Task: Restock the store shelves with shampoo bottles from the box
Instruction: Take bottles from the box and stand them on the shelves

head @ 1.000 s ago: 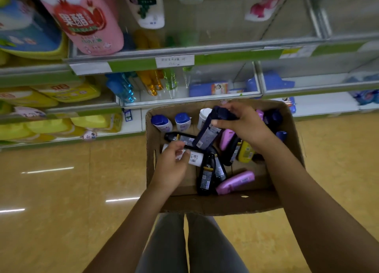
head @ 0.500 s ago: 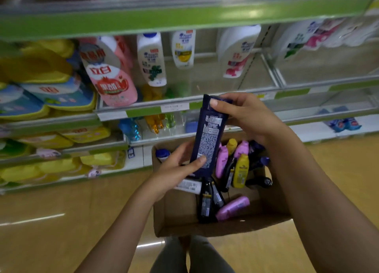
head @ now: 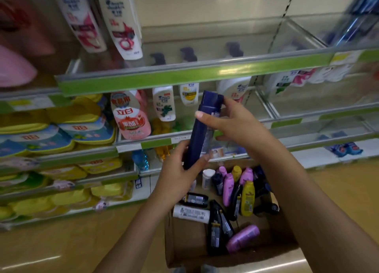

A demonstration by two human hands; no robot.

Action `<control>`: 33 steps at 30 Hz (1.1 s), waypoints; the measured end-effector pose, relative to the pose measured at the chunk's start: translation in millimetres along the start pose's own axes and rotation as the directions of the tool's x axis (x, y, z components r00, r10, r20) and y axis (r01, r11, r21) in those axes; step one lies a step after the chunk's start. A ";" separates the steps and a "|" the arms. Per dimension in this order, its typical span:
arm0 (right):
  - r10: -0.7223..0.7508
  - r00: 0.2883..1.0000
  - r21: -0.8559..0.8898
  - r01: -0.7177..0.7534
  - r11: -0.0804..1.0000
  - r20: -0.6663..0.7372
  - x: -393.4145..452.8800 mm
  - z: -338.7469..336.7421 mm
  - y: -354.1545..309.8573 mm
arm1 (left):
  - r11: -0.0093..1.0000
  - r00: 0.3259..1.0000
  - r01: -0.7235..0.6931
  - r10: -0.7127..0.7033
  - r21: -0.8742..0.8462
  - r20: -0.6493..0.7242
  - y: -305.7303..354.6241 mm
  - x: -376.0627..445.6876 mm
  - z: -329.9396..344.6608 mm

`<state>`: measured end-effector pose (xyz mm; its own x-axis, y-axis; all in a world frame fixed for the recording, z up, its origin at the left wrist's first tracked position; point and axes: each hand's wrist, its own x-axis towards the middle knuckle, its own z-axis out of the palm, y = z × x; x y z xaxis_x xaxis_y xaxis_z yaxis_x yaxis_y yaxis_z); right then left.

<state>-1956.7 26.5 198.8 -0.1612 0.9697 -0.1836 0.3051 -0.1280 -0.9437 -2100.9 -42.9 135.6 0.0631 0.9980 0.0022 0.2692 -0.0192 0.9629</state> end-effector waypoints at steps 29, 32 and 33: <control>-0.201 0.980 0.290 0.191 0.938 0.006 -28.4 21.8 -47.1 | 0.993 0.997 0.077 -0.079 -0.089 -0.018 47.5 -10.3 -36.7; -0.206 0.975 0.350 0.221 0.910 -0.080 -28.8 24.1 -45.8 | 0.994 0.995 0.051 -0.042 -0.095 0.093 45.9 -11.8 -44.7; -0.203 0.973 0.372 0.229 0.899 -0.110 -28.7 24.2 -44.3 | 0.992 0.991 0.052 -0.037 -0.114 0.129 45.9 -11.9 -46.8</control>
<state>-1988.3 -0.6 239.2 -0.1159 0.9923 0.0427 -0.1120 0.0296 -0.9933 -2134.2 -52.9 192.3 0.1768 0.9819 -0.0684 0.1609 0.0397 0.9862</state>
